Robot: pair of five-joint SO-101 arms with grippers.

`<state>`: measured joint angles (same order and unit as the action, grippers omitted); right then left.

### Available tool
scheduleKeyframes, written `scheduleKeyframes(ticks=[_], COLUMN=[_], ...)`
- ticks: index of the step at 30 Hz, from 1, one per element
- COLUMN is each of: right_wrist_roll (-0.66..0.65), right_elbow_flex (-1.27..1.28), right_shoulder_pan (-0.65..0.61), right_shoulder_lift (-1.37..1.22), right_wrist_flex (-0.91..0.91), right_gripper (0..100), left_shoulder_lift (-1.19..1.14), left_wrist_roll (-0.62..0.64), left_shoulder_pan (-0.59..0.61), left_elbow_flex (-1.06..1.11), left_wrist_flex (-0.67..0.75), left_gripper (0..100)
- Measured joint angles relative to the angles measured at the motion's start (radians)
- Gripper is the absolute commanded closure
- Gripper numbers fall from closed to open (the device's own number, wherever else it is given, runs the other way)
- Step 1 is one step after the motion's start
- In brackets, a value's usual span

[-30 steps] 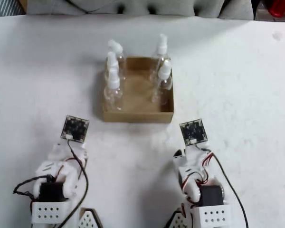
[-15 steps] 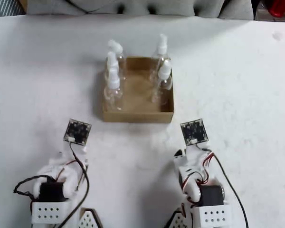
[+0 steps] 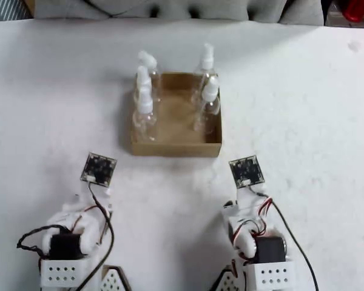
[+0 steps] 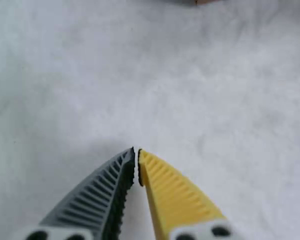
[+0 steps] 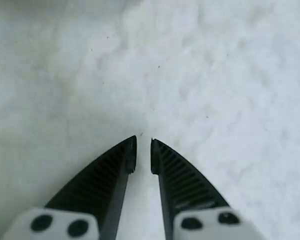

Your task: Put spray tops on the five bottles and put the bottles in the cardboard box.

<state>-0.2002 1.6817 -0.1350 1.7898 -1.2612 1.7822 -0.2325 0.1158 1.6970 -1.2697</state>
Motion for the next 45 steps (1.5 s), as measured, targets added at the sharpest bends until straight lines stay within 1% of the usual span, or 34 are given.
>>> scheduleKeyframes(ticks=[45], right_wrist_roll=[-0.002], right_elbow_flex=[0.000], right_shoulder_pan=[0.000], right_shoulder_lift=[0.000], right_wrist_flex=[0.000], right_gripper=[98.1], left_shoulder_lift=[0.000], left_wrist_roll=[0.000], left_shoulder_pan=[0.000], left_elbow_flex=[0.000], left_wrist_flex=[0.000], left_gripper=[98])
